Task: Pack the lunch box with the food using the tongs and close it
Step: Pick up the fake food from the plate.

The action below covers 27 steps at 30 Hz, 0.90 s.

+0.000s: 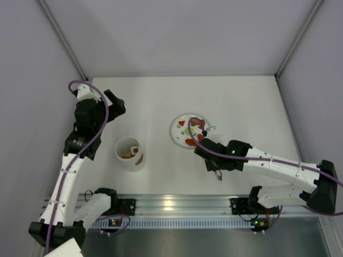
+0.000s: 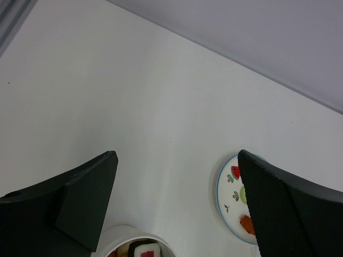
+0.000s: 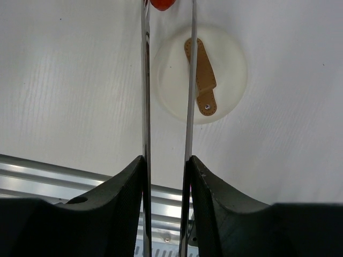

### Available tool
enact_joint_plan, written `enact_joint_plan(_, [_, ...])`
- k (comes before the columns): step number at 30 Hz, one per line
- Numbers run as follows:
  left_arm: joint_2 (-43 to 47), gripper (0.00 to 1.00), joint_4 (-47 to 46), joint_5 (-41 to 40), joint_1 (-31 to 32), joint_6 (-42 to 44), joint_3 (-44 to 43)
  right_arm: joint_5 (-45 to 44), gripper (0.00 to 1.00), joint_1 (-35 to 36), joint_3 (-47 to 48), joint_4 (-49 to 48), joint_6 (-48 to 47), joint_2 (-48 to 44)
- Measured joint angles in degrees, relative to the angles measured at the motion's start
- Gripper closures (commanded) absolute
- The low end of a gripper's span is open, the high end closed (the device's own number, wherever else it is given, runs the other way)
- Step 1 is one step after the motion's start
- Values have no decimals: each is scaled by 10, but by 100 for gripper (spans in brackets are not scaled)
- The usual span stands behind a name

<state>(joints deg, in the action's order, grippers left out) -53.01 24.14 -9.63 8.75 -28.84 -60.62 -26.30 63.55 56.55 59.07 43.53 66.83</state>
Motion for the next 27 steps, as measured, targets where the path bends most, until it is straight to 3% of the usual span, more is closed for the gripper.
enact_joint_plan(5, [0, 1, 0, 0, 0, 0, 0, 0, 65, -4, 0, -3, -4, 12])
enact_joint_plan(13, [0, 1, 0, 0, 0, 0, 0, -1, 78, -15, 7, -3, -16, 16])
enact_joint_plan(27, [0, 1, 0, 0, 0, 0, 0, -47, 85, -16, 114, 8, -40, 16])
